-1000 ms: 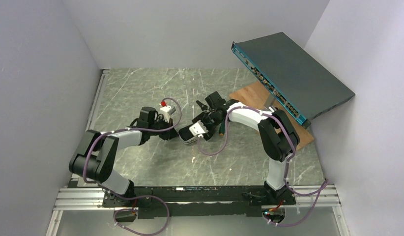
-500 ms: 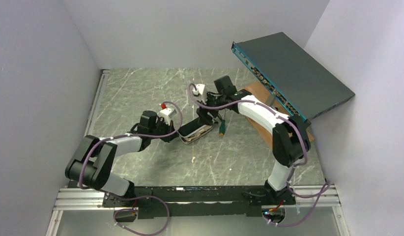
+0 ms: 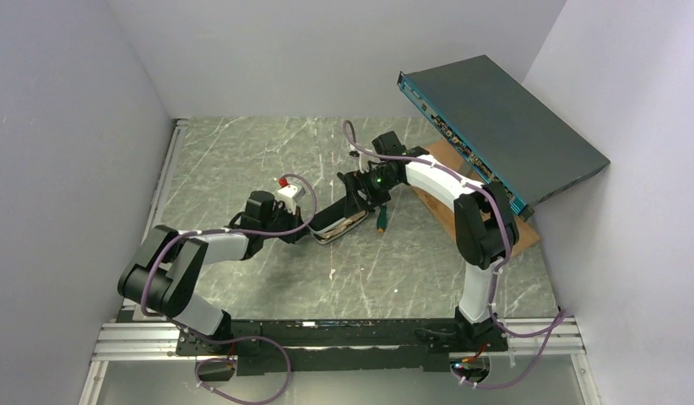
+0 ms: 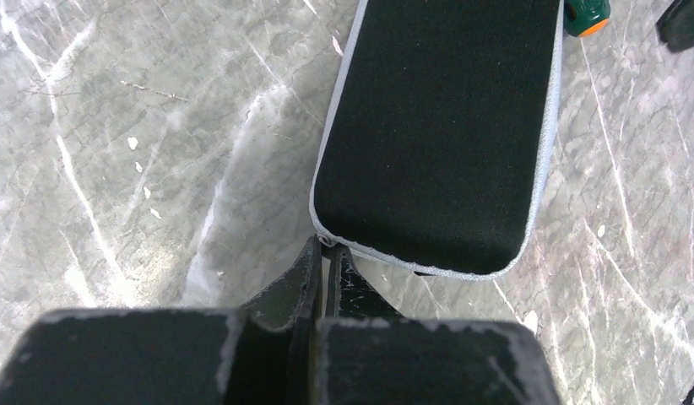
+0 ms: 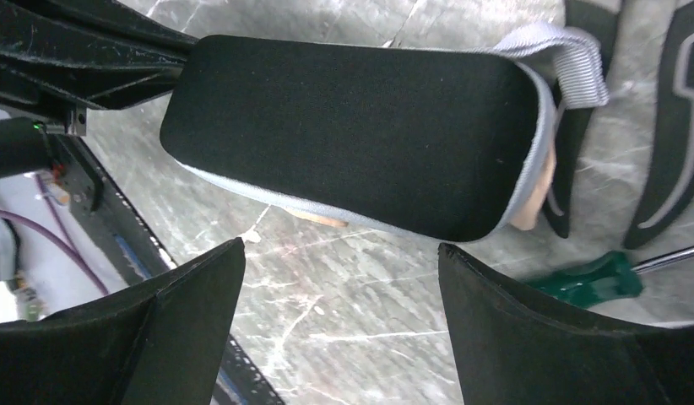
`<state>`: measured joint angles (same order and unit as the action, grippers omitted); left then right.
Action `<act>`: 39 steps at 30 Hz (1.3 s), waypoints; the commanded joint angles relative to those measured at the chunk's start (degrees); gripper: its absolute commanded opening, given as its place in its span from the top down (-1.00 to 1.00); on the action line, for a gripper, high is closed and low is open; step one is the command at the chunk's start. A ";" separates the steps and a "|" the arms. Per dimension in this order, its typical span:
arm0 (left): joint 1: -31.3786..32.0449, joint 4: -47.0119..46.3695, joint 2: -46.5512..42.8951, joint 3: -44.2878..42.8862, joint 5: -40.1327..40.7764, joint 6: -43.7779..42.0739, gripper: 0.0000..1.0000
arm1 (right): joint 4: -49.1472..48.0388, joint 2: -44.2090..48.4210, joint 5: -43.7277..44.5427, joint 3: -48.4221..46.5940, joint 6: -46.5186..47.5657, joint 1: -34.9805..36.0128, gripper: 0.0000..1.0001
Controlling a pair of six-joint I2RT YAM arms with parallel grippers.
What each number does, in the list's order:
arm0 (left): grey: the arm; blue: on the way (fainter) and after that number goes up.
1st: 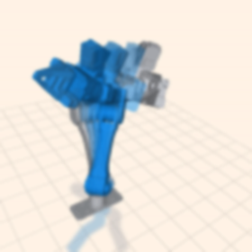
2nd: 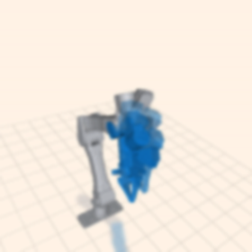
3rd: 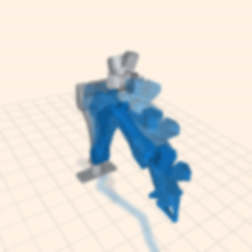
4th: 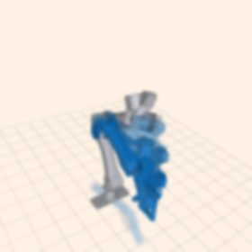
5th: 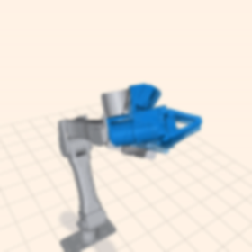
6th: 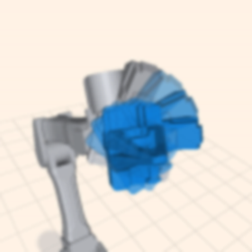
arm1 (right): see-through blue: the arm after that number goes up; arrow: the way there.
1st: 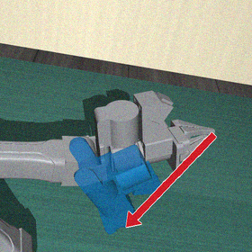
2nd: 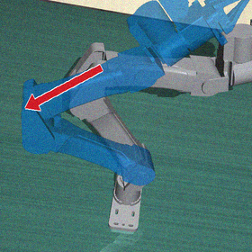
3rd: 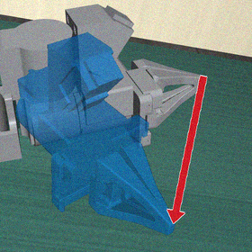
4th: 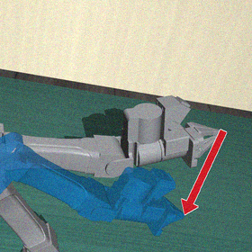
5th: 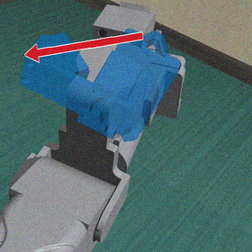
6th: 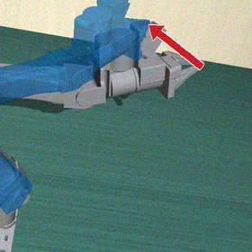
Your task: Open the umbrella
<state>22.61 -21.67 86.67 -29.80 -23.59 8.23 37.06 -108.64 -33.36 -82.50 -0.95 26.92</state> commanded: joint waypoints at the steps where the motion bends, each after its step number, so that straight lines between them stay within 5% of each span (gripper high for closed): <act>1: 1.02 -4.65 0.45 -2.01 0.37 0.81 1.00 | 1.48 -1.59 -4.63 -3.06 -8.23 0.41 -0.71; 10: 5.47 -4.79 -2.96 0.55 -0.98 -3.45 1.00 | -3.33 -10.92 -9.27 -8.48 -15.36 0.31 -0.71; 14: 7.79 -5.57 -2.87 1.50 -1.30 -6.70 1.00 | -3.35 -12.56 -10.73 -8.53 -15.27 0.24 -0.54; 17: 9.04 -5.84 -2.17 1.37 -1.57 -10.09 1.00 | -3.13 -13.20 -11.25 -7.41 -12.99 0.25 -0.13; 22: 9.09 -4.18 -2.18 0.96 -0.54 -11.31 0.99 | -0.33 -14.47 -8.71 -6.40 -4.38 0.17 1.00; 39: 7.29 -1.26 -0.30 -3.33 2.16 -19.00 1.00 | 9.39 -18.47 -2.19 -6.95 17.94 0.73 1.00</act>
<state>31.35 -20.10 85.36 -29.26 -25.23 -7.64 38.33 -122.43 -45.76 -91.92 5.56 26.11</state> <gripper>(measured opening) 0.022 0.042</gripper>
